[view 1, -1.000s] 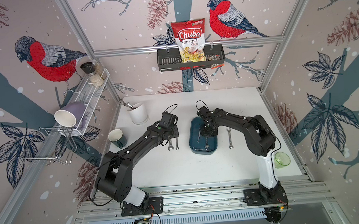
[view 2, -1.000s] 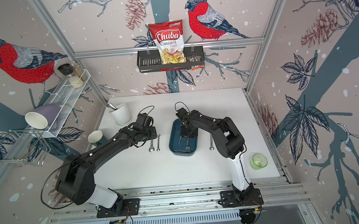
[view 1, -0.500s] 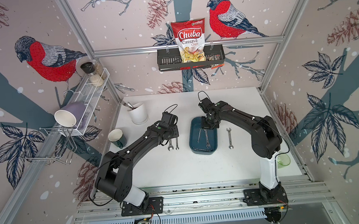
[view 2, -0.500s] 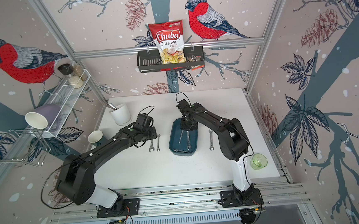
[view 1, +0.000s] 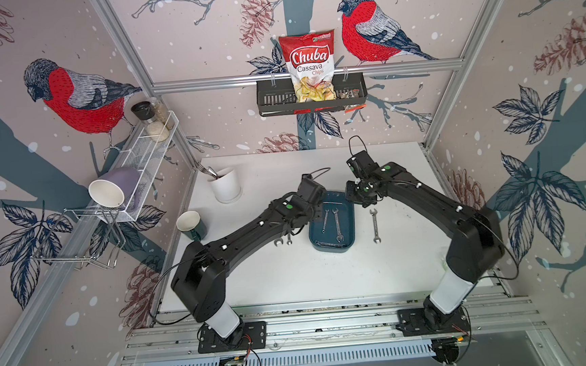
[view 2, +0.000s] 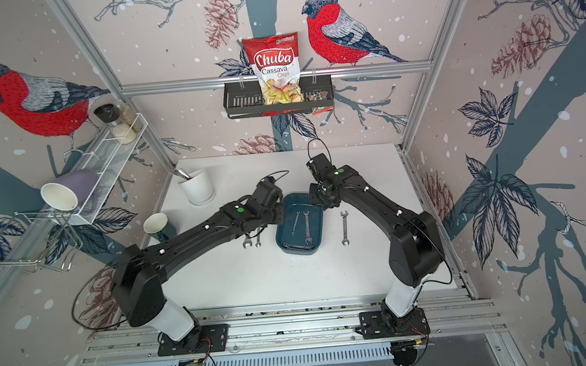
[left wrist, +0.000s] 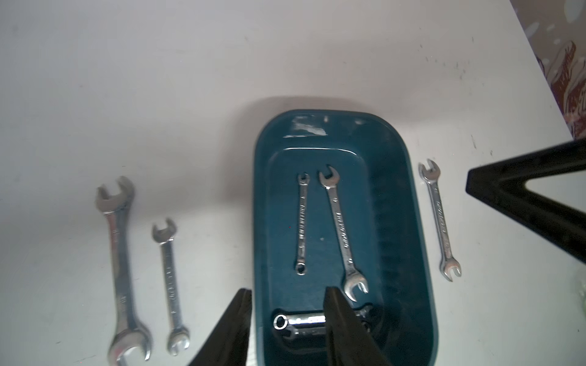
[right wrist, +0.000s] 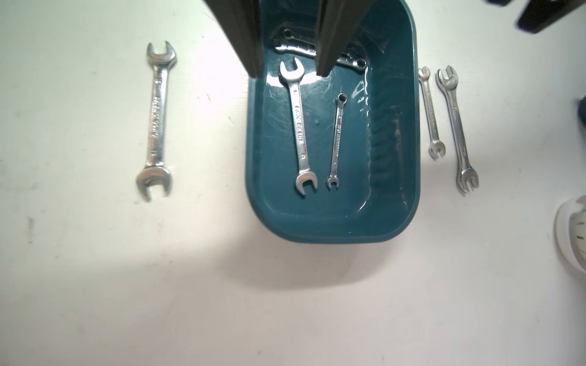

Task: Take out the wrench from the storage box
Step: Pick up the wrench from the storage box.

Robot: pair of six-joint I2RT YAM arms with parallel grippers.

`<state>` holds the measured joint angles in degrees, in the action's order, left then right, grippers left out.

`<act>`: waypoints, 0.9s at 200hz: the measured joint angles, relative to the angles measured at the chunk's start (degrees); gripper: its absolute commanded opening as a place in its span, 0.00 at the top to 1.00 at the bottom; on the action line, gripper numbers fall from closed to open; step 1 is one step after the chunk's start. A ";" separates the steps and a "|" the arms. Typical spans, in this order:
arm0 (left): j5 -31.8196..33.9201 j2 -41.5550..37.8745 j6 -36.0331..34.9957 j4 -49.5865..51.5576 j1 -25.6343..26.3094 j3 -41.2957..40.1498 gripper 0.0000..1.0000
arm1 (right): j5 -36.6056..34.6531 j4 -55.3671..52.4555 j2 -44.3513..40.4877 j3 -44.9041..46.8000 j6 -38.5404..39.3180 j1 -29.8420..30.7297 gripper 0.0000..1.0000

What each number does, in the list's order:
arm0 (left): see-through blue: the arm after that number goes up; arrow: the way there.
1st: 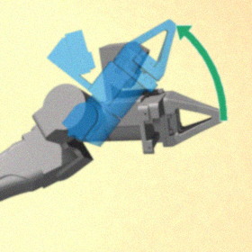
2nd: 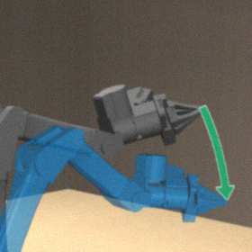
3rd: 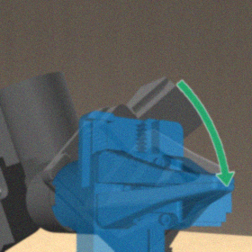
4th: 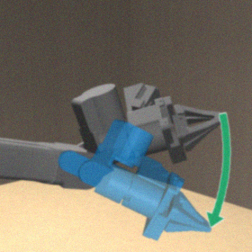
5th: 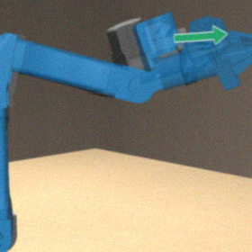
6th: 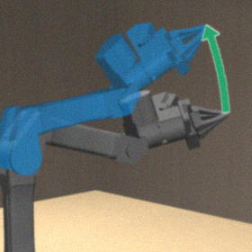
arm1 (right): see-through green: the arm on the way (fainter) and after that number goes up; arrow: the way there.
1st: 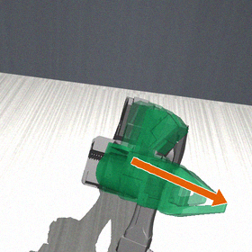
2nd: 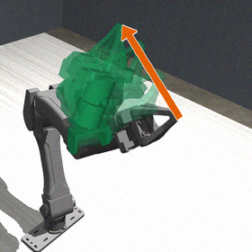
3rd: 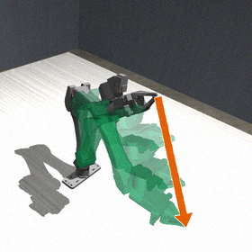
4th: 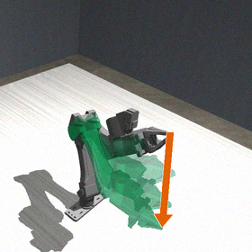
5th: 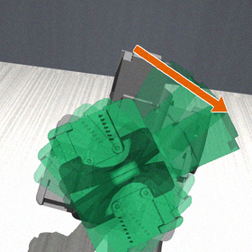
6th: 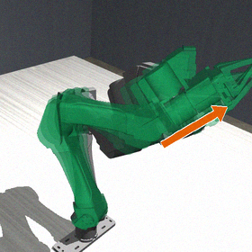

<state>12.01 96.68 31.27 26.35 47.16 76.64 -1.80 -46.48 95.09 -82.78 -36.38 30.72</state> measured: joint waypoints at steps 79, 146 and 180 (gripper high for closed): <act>1.68 25.11 3.96 7.41 5.62 20.24 0.60 | 0.90 5.03 -18.73 20.48 0.46 -14.67 0.54; 2.69 34.91 6.27 12.24 5.62 27.15 0.63 | 5.33 7.19 -22.62 25.86 3.98 -21.33 0.54; 3.82 36.83 6.45 11.82 5.51 29.31 0.74 | 7.19 7.85 -22.75 26.88 5.11 -22.53 0.53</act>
<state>15.84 133.51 37.71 38.17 52.66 105.95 5.39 -38.63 72.34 -55.90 -31.27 8.19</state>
